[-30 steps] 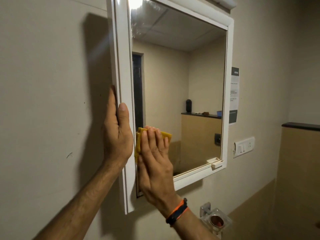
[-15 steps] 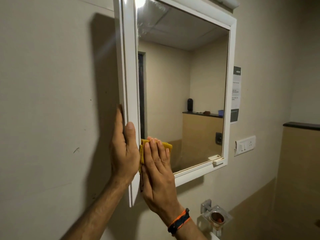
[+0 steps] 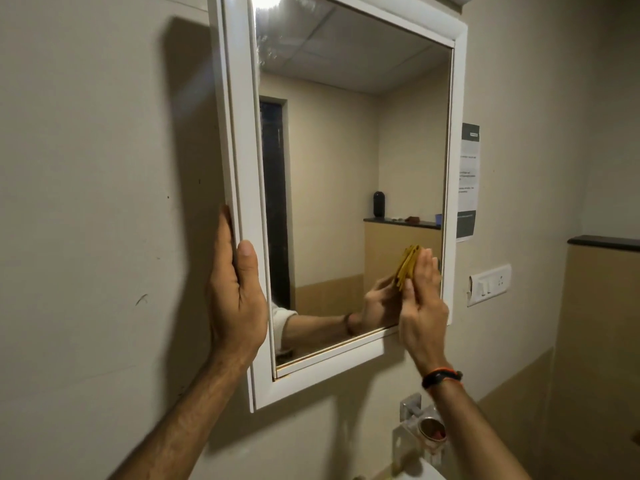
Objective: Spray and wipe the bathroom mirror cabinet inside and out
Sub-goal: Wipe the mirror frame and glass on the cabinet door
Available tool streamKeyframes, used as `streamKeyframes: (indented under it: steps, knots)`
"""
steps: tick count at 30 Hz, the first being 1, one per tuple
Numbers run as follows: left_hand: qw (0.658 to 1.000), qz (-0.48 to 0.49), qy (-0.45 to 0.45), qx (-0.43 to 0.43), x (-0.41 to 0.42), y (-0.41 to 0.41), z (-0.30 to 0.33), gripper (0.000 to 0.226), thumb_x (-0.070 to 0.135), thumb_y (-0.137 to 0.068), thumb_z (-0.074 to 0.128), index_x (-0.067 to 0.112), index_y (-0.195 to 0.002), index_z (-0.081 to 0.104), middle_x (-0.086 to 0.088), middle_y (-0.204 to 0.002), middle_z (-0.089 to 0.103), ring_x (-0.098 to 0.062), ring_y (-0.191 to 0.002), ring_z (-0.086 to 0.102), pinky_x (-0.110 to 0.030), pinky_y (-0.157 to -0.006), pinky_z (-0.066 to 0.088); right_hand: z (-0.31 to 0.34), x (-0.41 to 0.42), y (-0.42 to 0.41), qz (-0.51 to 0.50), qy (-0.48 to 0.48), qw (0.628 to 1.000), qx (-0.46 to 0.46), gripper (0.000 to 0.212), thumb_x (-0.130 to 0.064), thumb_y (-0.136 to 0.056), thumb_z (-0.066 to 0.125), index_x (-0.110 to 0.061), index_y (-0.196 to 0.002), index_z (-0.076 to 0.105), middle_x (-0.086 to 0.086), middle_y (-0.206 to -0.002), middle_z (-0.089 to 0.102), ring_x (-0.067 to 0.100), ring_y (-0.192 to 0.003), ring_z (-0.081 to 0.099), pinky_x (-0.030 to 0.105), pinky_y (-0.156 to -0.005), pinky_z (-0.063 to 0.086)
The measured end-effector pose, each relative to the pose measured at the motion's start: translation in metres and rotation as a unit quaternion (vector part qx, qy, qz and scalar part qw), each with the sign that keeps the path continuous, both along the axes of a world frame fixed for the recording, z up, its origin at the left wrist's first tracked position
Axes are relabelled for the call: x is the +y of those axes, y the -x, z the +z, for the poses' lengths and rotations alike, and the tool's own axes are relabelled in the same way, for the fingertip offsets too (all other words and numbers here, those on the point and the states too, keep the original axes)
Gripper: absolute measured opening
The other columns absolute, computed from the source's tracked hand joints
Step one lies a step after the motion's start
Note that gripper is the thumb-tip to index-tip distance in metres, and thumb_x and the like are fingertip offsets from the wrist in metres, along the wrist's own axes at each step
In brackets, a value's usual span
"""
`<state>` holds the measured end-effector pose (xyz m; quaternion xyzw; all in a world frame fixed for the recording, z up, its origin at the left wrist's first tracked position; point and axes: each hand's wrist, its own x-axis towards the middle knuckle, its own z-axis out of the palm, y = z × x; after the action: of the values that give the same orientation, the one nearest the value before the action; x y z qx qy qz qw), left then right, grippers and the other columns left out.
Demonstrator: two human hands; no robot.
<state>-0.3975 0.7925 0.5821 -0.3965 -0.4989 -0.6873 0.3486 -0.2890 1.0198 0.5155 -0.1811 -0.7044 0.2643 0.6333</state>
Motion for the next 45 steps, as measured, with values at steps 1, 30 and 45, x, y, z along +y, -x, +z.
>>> streamKeyframes:
  steps: [1,30,45]
  knots:
    - [1.0,0.002,-0.001,0.001,0.001,0.001,-0.001,0.05,0.026,-0.104,0.033,0.011,-0.151,0.032,0.01,-0.154,0.035,0.001,-0.142,0.031,-0.022,-0.116,0.027,0.005,0.012,-0.005,-0.005,0.015,1.0,0.003,0.056,-0.02,-0.105,0.04,-0.036,-0.153,0.017,-0.018,-0.16,0.013,0.009,-0.149,0.013,0.049,-0.121,0.02]
    - [1.0,0.007,-0.004,0.017,0.004,0.003,-0.003,0.048,0.025,-0.105,0.032,0.008,-0.151,0.03,0.019,-0.149,0.033,0.009,-0.138,0.03,-0.008,-0.109,0.026,-0.054,-0.13,0.023,0.128,-0.206,0.966,-0.086,0.063,-0.019,-0.099,0.039,-0.025,-0.156,0.013,-0.007,-0.164,0.01,0.02,-0.151,0.008,0.05,-0.122,0.009]
    - [1.0,-0.007,0.006,-0.008,0.0,0.001,-0.002,0.051,0.031,-0.104,0.032,0.013,-0.151,0.029,0.009,-0.153,0.034,-0.001,-0.141,0.032,-0.018,-0.112,0.031,-0.059,-0.138,0.035,0.094,-0.292,0.947,-0.092,0.065,-0.011,-0.095,0.044,-0.019,-0.155,0.022,-0.002,-0.162,0.021,0.022,-0.15,0.018,0.038,-0.124,0.01]
